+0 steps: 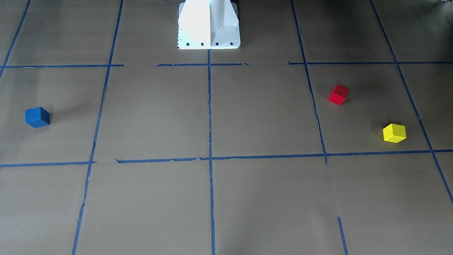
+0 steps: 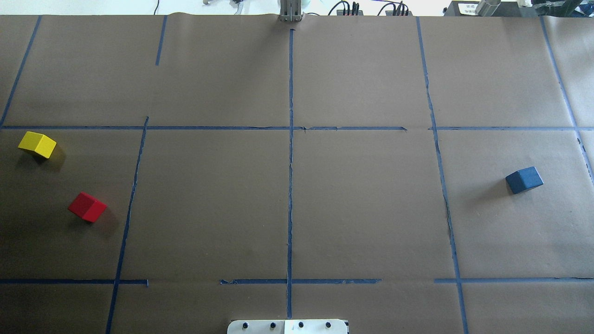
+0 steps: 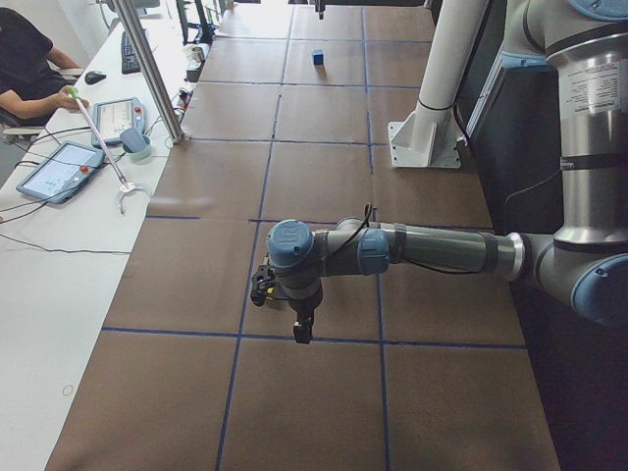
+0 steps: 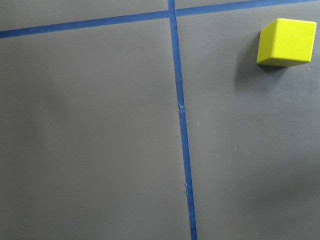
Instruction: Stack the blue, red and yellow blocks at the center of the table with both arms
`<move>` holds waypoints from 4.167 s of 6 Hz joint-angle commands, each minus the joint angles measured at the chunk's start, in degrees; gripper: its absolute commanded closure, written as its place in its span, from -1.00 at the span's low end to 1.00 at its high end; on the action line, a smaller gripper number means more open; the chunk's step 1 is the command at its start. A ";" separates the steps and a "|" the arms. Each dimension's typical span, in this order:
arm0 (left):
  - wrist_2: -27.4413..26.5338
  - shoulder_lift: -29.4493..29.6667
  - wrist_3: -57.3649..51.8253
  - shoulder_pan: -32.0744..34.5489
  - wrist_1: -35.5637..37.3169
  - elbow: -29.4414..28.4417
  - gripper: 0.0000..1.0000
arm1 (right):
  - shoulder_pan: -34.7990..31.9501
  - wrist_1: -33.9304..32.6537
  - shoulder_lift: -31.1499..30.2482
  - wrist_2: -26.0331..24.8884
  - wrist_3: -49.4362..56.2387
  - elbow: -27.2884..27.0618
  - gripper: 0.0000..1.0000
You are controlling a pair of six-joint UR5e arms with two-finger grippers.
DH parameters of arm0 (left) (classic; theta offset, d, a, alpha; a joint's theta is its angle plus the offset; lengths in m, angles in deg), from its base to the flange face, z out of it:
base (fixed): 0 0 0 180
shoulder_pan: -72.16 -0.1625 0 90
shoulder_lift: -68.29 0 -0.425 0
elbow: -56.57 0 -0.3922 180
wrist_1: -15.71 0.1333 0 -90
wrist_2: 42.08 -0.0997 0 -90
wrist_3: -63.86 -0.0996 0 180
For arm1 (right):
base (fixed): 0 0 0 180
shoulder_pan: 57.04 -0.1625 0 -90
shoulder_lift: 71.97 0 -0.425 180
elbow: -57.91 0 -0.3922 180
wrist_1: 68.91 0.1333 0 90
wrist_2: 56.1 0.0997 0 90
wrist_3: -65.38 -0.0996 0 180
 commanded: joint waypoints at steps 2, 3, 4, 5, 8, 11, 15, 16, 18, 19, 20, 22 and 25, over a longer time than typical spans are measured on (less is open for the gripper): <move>0.00 0.00 0.09 -0.04 0.00 0.54 -1.00 | 8.63 0.64 4.69 -0.48 -4.63 0.54 -1.00; 0.00 0.00 -0.08 -0.04 -0.09 0.28 -1.00 | 13.01 3.78 4.60 -4.57 -4.80 1.15 -0.99; 0.00 0.00 -0.08 -0.04 -0.09 0.63 -1.00 | 14.45 5.21 4.69 -6.09 -6.11 2.29 -0.99; 0.00 0.00 -0.08 -0.04 -0.09 0.63 -1.00 | 16.03 6.61 5.91 -6.28 -10.38 3.17 -0.99; 0.00 0.00 0.18 -0.04 -1.85 0.63 -1.00 | 17.35 7.24 6.98 -6.37 -12.09 7.39 -0.99; 0.00 -0.09 0.01 0.05 -1.85 0.72 -1.00 | 19.81 7.41 7.33 -6.28 -17.15 8.80 0.32; 0.09 -0.09 0.09 0.05 -1.85 0.89 -1.00 | 28.11 6.28 21.57 -7.15 -34.39 3.53 1.00; 0.09 0.00 0.10 0.05 -1.85 1.07 -1.00 | 32.61 5.32 27.83 -9.68 -41.90 4.31 1.00; 0.00 0.00 0.18 0.05 -1.85 1.25 -1.00 | 38.43 4.87 42.76 -14.95 -56.59 13.05 1.00; 0.09 0.00 0.27 0.05 -1.85 1.25 -1.00 | 39.50 4.87 47.79 -17.16 -59.70 17.11 1.00; 0.09 0.00 0.27 0.05 -1.85 1.42 -1.00 | 39.95 4.87 50.37 -17.62 -64.17 19.41 1.00; 0.09 0.00 0.27 0.05 -1.85 1.78 -1.00 | 41.53 4.69 56.26 -20.43 -70.24 25.65 1.00; 0.09 0.00 0.36 0.05 -1.85 1.78 -1.00 | 43.90 4.69 56.63 -22.18 -67.75 27.17 0.95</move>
